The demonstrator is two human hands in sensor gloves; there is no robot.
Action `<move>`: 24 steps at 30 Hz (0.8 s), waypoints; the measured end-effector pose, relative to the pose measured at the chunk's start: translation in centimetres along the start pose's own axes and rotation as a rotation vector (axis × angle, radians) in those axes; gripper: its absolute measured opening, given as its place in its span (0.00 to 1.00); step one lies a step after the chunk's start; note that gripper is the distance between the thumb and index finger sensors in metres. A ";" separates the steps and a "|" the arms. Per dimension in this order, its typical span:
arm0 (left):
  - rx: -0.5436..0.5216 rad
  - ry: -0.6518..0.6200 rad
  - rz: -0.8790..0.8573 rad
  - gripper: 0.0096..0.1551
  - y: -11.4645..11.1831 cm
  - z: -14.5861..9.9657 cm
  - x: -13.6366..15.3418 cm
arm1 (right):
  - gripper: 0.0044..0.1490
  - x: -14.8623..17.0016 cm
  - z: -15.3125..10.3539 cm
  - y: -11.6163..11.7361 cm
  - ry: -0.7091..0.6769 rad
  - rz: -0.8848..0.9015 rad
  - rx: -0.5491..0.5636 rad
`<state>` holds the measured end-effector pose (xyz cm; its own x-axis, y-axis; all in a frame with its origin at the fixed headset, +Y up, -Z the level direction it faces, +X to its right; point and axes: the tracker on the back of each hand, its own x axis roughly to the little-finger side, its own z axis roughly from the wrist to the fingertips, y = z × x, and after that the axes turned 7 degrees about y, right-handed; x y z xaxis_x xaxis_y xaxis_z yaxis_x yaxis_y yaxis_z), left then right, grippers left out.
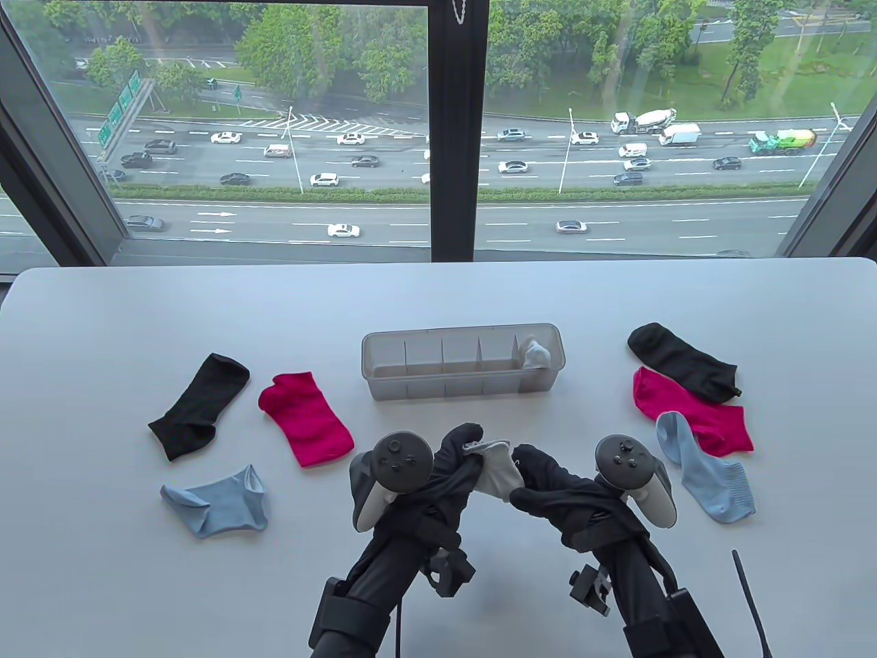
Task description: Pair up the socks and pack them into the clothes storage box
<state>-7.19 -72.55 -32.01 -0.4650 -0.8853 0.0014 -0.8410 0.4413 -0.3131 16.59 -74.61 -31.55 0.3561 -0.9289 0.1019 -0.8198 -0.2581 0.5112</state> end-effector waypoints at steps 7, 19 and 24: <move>-0.016 0.041 0.074 0.27 0.8 0.1 0.5 | 0.35 -0.1 -0.7 -0.8 -0.009 0.032 0.190; 0.171 0.191 1.079 0.47 0.5 -1.3 1.3 | 0.34 -3.2 -3.3 -4.3 0.039 -0.309 0.678; 0.198 0.201 1.019 0.46 0.8 -1.2 1.7 | 0.34 -5.5 -1.8 -5.4 0.069 -0.342 0.807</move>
<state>-8.97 -73.56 -31.06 -0.9782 -0.0617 -0.1982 0.0242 0.9144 -0.4041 19.85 -67.65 -33.35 0.6448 -0.7551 0.1184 -0.7211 -0.6523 -0.2334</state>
